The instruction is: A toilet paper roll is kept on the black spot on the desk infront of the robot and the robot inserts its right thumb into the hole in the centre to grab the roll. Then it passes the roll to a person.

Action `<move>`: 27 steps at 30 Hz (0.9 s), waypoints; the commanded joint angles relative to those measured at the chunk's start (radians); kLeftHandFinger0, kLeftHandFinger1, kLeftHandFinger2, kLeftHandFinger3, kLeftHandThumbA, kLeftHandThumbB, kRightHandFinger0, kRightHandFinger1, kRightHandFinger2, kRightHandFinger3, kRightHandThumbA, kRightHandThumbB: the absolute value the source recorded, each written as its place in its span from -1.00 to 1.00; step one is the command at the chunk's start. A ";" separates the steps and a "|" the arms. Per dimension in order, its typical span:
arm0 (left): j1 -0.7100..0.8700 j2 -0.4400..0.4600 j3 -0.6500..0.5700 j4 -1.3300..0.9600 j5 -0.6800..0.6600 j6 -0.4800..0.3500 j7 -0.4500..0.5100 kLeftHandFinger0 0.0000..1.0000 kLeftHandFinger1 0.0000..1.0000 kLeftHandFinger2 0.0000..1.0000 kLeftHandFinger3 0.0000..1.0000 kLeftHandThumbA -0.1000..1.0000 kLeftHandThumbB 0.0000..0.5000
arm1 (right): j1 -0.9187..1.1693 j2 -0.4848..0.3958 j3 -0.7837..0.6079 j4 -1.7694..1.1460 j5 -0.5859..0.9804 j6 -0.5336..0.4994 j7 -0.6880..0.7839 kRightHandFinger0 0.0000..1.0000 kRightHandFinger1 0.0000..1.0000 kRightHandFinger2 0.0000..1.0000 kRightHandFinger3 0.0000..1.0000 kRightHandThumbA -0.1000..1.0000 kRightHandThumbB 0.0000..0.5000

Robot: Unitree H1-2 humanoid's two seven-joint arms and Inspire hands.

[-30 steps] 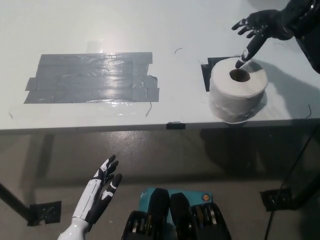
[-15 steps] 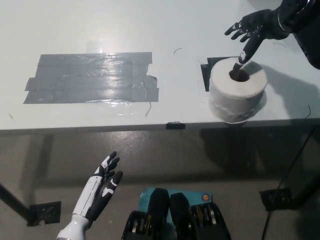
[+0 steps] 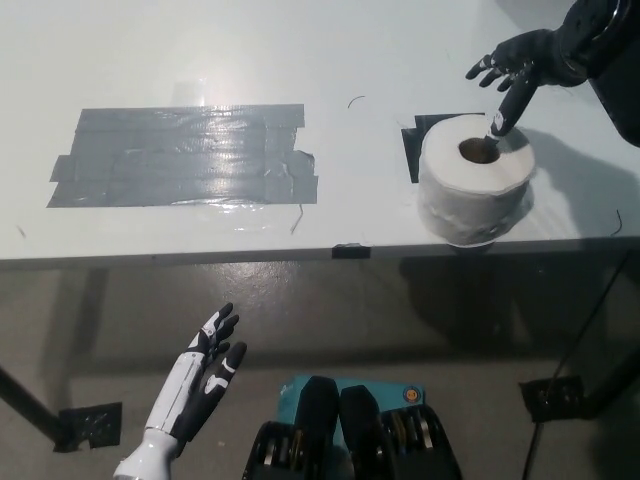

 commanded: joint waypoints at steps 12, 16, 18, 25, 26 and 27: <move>-0.023 0.013 -0.001 -0.030 0.008 -0.008 -0.018 1.00 1.00 1.00 1.00 0.84 -0.70 | -0.001 0.013 -0.029 -0.021 -0.054 -0.057 -0.136 1.00 1.00 1.00 1.00 1.00 0.79; -0.028 0.012 0.001 -0.031 0.011 -0.005 -0.017 1.00 1.00 1.00 1.00 0.84 -0.70 | 0.012 0.018 -0.042 -0.031 -0.054 -0.060 -0.169 1.00 1.00 1.00 1.00 1.00 0.67; -0.032 0.013 0.000 -0.030 0.013 -0.003 -0.018 1.00 1.00 1.00 1.00 0.84 -0.69 | 0.014 0.020 -0.048 -0.034 -0.053 -0.053 -0.179 1.00 1.00 1.00 1.00 1.00 0.68; -0.032 0.012 -0.002 -0.030 0.007 -0.003 -0.023 1.00 1.00 1.00 1.00 0.84 -0.72 | 0.029 0.035 -0.067 -0.012 -0.051 -0.056 -0.195 1.00 1.00 1.00 1.00 1.00 0.82; -0.032 0.012 -0.002 -0.030 0.008 -0.003 -0.023 1.00 1.00 1.00 1.00 0.83 -0.72 | 0.029 0.040 -0.070 -0.012 -0.051 -0.040 -0.193 1.00 1.00 1.00 1.00 1.00 0.84; -0.033 0.012 -0.002 -0.029 0.009 -0.003 -0.023 1.00 1.00 1.00 1.00 0.83 -0.73 | 0.032 0.040 -0.072 -0.016 -0.052 -0.038 -0.196 1.00 1.00 1.00 1.00 1.00 0.84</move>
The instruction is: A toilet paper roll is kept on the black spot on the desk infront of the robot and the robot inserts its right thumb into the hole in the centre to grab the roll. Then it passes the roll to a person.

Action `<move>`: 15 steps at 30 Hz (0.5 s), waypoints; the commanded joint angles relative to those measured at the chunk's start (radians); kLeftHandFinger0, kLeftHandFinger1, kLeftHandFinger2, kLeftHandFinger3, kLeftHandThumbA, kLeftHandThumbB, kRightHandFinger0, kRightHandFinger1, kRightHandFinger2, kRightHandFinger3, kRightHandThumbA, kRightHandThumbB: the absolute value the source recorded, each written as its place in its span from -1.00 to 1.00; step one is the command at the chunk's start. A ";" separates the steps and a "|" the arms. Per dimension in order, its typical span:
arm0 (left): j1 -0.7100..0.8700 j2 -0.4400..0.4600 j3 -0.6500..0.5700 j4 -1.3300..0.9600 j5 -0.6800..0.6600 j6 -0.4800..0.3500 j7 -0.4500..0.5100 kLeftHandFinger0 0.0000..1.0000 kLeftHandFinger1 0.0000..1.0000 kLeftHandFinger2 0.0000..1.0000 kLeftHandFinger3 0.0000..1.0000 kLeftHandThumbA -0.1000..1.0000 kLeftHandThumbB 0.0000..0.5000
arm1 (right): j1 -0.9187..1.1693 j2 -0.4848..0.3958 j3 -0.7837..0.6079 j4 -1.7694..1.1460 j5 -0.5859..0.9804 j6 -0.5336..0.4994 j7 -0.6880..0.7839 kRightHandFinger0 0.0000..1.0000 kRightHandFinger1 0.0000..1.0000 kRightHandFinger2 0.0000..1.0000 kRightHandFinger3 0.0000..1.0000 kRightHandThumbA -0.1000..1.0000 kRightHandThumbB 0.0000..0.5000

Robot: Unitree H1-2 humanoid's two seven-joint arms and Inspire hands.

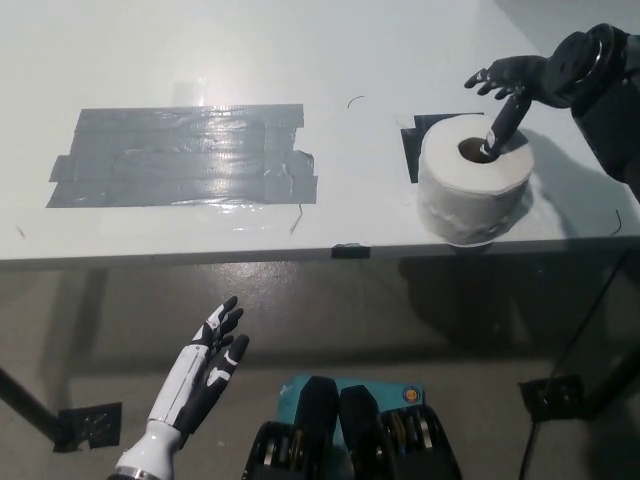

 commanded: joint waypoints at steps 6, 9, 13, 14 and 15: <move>-0.013 0.012 -0.002 -0.031 0.008 -0.003 -0.010 1.00 1.00 1.00 1.00 0.83 -0.67 | -0.034 0.018 -0.031 -0.013 -0.013 -0.015 -0.068 1.00 1.00 1.00 1.00 0.94 0.77; -0.015 0.013 -0.003 -0.031 0.010 0.000 -0.011 1.00 1.00 1.00 1.00 0.84 -0.68 | -0.039 0.024 -0.026 -0.007 -0.022 -0.024 -0.076 1.00 1.00 1.00 1.00 0.94 0.69; -0.019 0.012 -0.003 -0.030 0.010 -0.005 -0.010 1.00 1.00 1.00 1.00 0.83 -0.71 | -0.048 0.038 -0.017 0.002 -0.031 -0.018 -0.072 1.00 1.00 1.00 1.00 0.86 0.64; -0.020 0.012 -0.003 -0.030 0.010 -0.005 -0.010 1.00 1.00 1.00 1.00 0.83 -0.71 | -0.049 0.040 -0.016 0.004 -0.033 -0.016 -0.073 1.00 1.00 1.00 1.00 0.86 0.64; -0.020 0.013 -0.004 -0.030 0.011 -0.006 -0.011 1.00 1.00 1.00 1.00 0.83 -0.72 | -0.047 0.041 -0.012 0.002 -0.037 -0.011 -0.073 1.00 1.00 1.00 1.00 0.85 0.64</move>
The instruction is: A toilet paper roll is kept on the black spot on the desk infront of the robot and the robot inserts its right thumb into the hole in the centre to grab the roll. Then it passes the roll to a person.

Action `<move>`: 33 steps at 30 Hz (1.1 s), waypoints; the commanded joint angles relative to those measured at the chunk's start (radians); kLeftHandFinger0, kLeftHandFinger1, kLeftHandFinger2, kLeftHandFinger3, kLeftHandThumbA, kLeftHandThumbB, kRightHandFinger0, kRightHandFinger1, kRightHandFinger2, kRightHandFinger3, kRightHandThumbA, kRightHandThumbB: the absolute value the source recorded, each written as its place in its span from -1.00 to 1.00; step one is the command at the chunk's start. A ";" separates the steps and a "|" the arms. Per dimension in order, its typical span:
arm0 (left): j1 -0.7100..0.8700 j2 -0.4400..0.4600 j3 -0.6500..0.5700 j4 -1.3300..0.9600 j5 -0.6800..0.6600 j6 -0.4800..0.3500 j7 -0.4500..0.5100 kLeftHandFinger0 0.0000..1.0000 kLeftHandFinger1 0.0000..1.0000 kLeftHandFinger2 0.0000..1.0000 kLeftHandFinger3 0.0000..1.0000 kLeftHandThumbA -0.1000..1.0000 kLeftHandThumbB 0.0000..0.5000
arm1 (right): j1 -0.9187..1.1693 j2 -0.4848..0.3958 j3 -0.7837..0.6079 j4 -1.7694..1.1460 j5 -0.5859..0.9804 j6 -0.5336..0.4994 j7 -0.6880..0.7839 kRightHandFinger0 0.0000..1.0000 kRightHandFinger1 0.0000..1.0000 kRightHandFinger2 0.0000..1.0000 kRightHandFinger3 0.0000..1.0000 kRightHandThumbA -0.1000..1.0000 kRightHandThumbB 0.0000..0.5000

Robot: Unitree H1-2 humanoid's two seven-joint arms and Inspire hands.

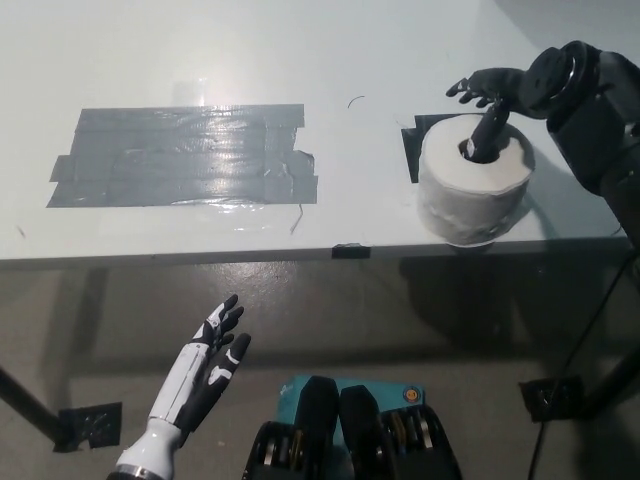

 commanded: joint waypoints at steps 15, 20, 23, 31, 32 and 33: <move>-0.026 0.016 -0.002 -0.036 0.004 -0.001 -0.015 1.00 1.00 1.00 1.00 0.82 -0.72 | -0.069 0.034 0.097 0.067 -0.108 0.009 -0.037 1.00 1.00 1.00 1.00 -0.08 0.54; -0.031 0.017 -0.002 -0.033 0.001 -0.001 -0.017 1.00 1.00 1.00 1.00 0.83 -0.70 | -0.061 0.026 0.099 0.091 -0.110 0.007 -0.016 0.54 0.62 0.76 1.00 -0.44 0.50; -0.032 0.017 -0.001 -0.032 -0.001 -0.002 -0.017 1.00 1.00 1.00 1.00 0.83 -0.69 | -0.047 0.016 0.104 0.081 -0.120 -0.009 -0.039 -0.97 -0.81 -0.39 0.26 -0.98 -0.18; -0.039 0.017 -0.003 -0.033 0.003 0.003 -0.017 1.00 1.00 1.00 1.00 0.85 -0.66 | -0.001 -0.018 -0.035 0.061 -0.023 -0.043 -0.151 -0.73 0.14 0.51 -0.27 -1.00 -0.20; -0.038 0.017 -0.004 -0.036 0.005 0.006 -0.017 1.00 1.00 1.00 1.00 0.85 -0.66 | 0.007 -0.022 -0.067 0.056 -0.004 -0.041 -0.157 -0.80 0.13 0.41 -0.38 -1.00 -0.18; -0.038 0.017 -0.004 -0.037 0.005 0.007 -0.017 1.00 1.00 1.00 1.00 0.86 -0.67 | 0.015 -0.024 -0.105 0.053 0.020 -0.035 -0.166 -0.84 0.10 0.41 -0.43 -1.00 -0.13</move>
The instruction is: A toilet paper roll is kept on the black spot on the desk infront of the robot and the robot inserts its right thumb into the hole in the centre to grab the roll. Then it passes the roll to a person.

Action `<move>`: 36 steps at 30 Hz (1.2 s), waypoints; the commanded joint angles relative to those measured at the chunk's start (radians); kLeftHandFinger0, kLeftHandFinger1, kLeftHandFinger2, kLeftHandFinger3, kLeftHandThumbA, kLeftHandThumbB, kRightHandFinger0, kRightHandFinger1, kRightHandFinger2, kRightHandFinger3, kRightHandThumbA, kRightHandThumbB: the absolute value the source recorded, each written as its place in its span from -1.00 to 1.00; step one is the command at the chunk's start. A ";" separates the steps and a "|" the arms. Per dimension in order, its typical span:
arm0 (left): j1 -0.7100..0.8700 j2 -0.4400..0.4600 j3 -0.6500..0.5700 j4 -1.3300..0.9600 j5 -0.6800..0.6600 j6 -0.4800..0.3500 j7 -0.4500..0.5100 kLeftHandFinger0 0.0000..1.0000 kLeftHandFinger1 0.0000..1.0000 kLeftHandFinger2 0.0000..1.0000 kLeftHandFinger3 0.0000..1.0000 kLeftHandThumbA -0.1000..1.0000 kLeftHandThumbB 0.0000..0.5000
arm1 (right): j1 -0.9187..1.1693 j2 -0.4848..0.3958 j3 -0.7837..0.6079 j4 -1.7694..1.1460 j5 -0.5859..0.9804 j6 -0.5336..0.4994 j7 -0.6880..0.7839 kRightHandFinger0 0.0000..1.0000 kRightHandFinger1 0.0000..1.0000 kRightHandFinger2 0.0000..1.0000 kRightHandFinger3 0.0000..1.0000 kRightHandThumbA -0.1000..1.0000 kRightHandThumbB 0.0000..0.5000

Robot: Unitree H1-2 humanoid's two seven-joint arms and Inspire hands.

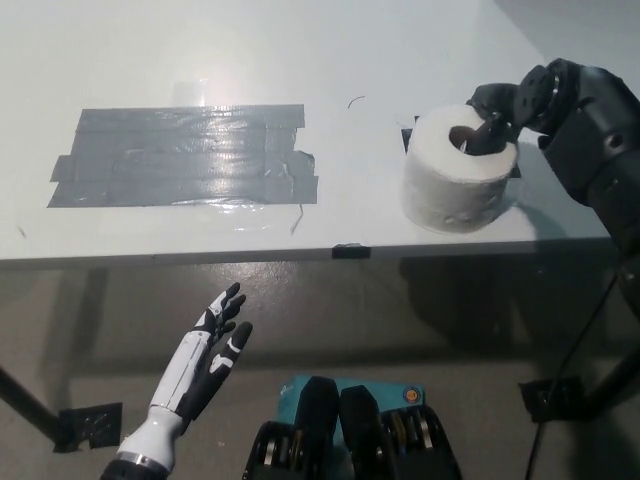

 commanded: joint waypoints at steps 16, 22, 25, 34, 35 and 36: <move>-0.059 0.014 0.000 0.000 0.000 -0.017 -0.011 1.00 1.00 1.00 1.00 0.87 -0.69 | 0.145 -0.057 -0.775 0.000 0.559 0.036 -0.022 -0.85 0.10 0.91 1.00 -1.00 -0.19; -0.082 0.005 0.004 0.012 0.001 -0.015 -0.002 1.00 1.00 1.00 1.00 0.92 -0.66 | 0.214 -0.021 -0.975 0.005 0.686 0.046 0.029 -1.00 -0.22 0.63 1.00 -1.00 -0.24; -0.103 0.007 0.007 0.021 -0.003 -0.019 -0.004 1.00 1.00 1.00 1.00 0.94 -0.66 | 0.222 -0.009 -1.037 -0.001 0.714 0.060 0.021 -1.00 -0.31 0.54 1.00 -1.00 -0.33; -0.155 0.006 0.011 0.039 -0.007 -0.018 -0.002 1.00 1.00 1.00 1.00 0.98 -0.67 | 0.237 0.012 -1.171 -0.069 0.804 0.124 0.076 -1.00 -0.33 0.41 1.00 -1.00 -0.43; -0.157 0.005 0.010 0.041 -0.005 -0.018 -0.001 1.00 1.00 1.00 1.00 0.98 -0.70 | 0.244 0.021 -1.175 -0.092 0.808 0.129 0.075 -1.00 -0.32 0.40 1.00 -1.00 -0.46; -0.159 0.005 0.009 0.040 -0.005 -0.018 -0.001 1.00 1.00 1.00 1.00 0.98 -0.73 | 0.249 0.029 -1.177 -0.115 0.814 0.141 0.075 -1.00 -0.32 0.39 1.00 -1.00 -0.49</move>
